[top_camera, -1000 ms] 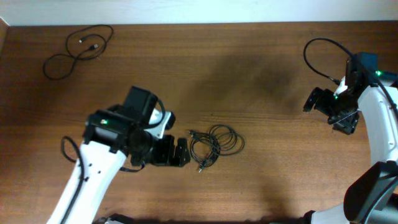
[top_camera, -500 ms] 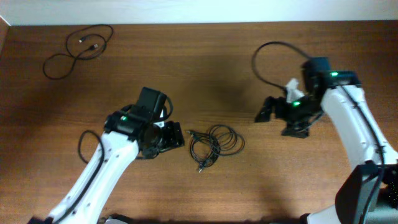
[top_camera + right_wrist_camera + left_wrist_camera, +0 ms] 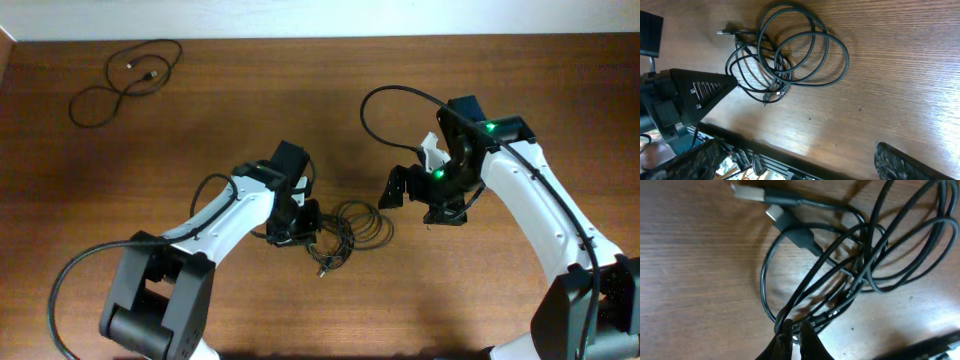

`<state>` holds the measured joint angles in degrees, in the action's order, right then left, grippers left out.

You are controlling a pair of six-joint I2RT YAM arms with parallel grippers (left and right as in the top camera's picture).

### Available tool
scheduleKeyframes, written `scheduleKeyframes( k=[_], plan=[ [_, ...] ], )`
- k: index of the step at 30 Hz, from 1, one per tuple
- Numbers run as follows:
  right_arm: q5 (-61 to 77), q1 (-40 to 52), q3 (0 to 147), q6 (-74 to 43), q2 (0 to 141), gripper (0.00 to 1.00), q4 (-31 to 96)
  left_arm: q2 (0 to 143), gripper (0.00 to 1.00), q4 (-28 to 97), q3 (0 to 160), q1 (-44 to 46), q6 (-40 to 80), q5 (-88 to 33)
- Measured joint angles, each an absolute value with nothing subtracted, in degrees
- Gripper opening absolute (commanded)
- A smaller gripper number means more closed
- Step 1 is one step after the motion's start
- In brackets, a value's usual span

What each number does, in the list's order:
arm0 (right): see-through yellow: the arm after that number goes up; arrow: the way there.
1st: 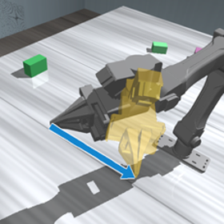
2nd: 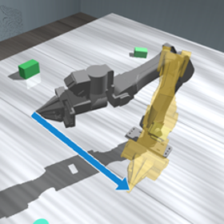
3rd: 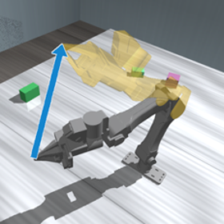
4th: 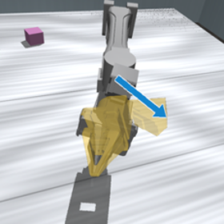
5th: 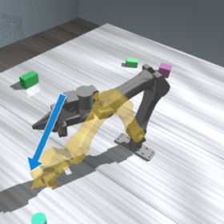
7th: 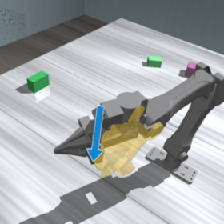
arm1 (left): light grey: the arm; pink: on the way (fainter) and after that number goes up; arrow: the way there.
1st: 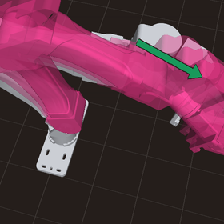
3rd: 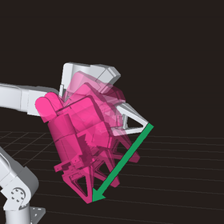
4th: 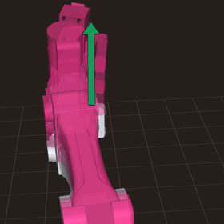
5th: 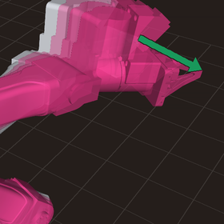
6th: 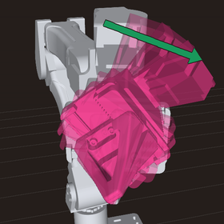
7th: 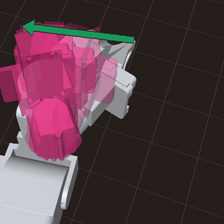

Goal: Untangle cables
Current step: 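Lower the left gripper onto the pile and grasp one black cable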

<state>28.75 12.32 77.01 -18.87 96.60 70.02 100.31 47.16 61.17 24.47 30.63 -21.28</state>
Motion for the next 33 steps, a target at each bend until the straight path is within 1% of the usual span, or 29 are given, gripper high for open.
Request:
scheduleKeyframes(
  k=[1, 2, 4, 6, 7, 8, 10, 11, 14, 15, 16, 19, 21, 23, 25, 27, 28, 29, 31, 33],
  plan=[
    [28.6, 12.3, 77.0, -18.9, 96.6, 0.98, 70.0, 100.3, 0.14, 47.0, 61.2, 24.5, 30.6, -20.3],
    [28.5, 12.3, 77.0, -18.9, 96.6, 0.98, 70.0, 100.3, 0.13, 47.1, 61.2, 24.5, 30.7, -19.2],
    [28.4, 12.3, 77.0, -19.0, 96.6, 0.98, 69.8, 100.3, 0.03, 47.1, 61.2, 24.5, 30.6, -16.7],
    [28.4, 12.3, 76.9, -19.1, 96.6, 0.98, 69.1, 100.3, 0.03, 47.2, 61.2, 24.5, 29.4, -15.1],
    [28.4, 12.3, 76.6, -19.0, 96.6, 0.98, 68.2, 100.4, 0.11, 48.6, 61.9, 24.5, 28.3, -15.4],
    [28.3, 12.3, 76.0, -19.1, 96.6, 0.98, 66.8, 100.4, 0.35, 50.5, 63.7, 24.5, 27.0, -15.9],
    [28.4, 12.3, 75.8, -19.1, 96.6, 0.98, 66.6, 100.4, 0.47, 51.8, 66.9, 24.5, 25.8, -16.1],
    [28.4, 12.3, 75.8, -19.1, 96.6, 0.98, 66.6, 100.4, 0.49, 51.8, 67.9, 24.5, 25.4, -16.0],
    [28.3, 12.3, 75.7, -19.1, 96.6, 0.98, 67.1, 100.4, 0.49, 52.5, 68.3, 24.5, 25.0, -14.6],
    [28.4, 12.3, 75.7, -19.0, 96.6, 0.98, 67.3, 100.4, 0.46, 53.0, 68.3, 24.5, 25.0, -14.4],
    [28.4, 12.3, 75.7, -19.1, 96.6, 0.98, 67.7, 100.4, 0.47, 53.1, 68.3, 24.5, 25.0, -14.0],
    [28.4, 12.3, 75.7, -19.1, 96.6, 0.98, 68.7, 100.4, 0.43, 53.1, 68.3, 24.5, 24.8, -12.7],
    [28.4, 12.3, 75.7, -19.0, 96.6, 0.98, 68.7, 100.9, 0.34, 52.4, 68.3, 24.5, 24.8, -11.9],
    [28.4, 12.3, 75.7, -19.1, 96.6, 0.98, 69.0, 102.4, 0.33, 51.6, 68.3, 24.5, 24.6, -11.5],
    [28.4, 12.3, 75.7, -19.1, 96.6, 0.98, 69.0, 104.6, 0.27, 51.5, 68.3, 24.5, 24.6, -11.6],
    [28.4, 12.3, 75.7, -19.1, 96.6, 0.98, 68.9, 105.3, 0.28, 50.9, 68.2, 24.5, 24.5, -11.6],
    [28.4, 12.3, 75.7, -19.1, 96.6, 0.98, 68.7, 105.3, 0.31, 50.3, 68.2, 24.5, 24.6, -11.7],
    [28.4, 12.3, 75.7, -19.1, 96.6, 0.98, 68.7, 105.3, 0.31, 50.1, 68.2, 24.5, 24.6, -11.7],
    [28.4, 12.3, 75.7, -19.1, 96.6, 0.98, 68.7, 105.3, 0.31, 50.1, 68.2, 24.5, 24.4, -11.7],
    [28.4, 12.3, 75.7, -19.1, 96.6, 0.98, 68.7, 105.3, 0.27, 50.2, 68.2, 24.6, 24.4, -11.8]
  ],
)
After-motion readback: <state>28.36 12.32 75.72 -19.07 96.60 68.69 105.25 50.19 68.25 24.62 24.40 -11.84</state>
